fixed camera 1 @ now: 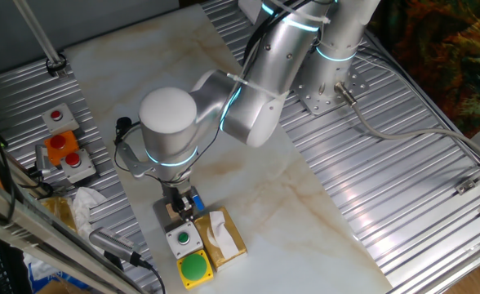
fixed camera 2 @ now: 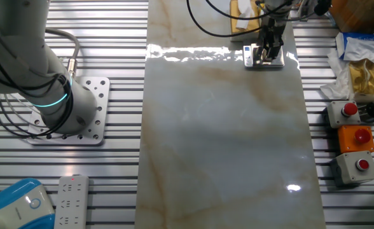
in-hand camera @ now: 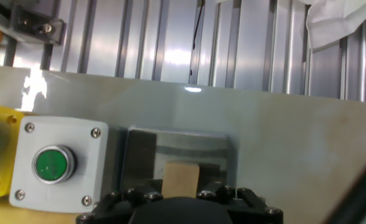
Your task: Remove the object from the scale
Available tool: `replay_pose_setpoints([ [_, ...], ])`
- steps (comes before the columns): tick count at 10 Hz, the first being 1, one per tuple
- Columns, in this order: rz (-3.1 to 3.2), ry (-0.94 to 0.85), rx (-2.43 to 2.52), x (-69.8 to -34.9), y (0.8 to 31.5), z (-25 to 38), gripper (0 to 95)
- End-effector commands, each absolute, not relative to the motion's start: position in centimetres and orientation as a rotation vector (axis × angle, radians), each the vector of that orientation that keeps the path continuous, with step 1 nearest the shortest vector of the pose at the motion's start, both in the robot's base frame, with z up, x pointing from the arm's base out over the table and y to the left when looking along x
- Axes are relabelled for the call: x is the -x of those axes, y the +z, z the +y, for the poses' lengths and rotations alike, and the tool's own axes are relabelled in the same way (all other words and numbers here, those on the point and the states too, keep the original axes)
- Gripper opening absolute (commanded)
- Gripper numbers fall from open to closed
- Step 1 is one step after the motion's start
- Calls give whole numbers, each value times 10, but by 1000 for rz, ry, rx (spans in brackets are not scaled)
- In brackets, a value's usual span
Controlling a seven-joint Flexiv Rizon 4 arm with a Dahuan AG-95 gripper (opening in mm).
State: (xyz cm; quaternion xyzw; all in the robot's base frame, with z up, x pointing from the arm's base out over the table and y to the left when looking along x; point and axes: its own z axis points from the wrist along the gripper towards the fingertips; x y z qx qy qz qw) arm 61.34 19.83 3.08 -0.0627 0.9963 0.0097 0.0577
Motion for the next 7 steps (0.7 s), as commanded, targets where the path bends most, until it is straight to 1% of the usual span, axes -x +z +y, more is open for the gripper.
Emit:
replay_pose_setpoints([
  [1,3019,33,188,-612,32,197,380],
  [2,3019,31,185,-612,32,197,190],
  [3,3019,31,178,-612,32,197,190],
  [4,3018,31,175,-612,32,197,0],
  [7,3017,27,167,-610,35,198,0],
])
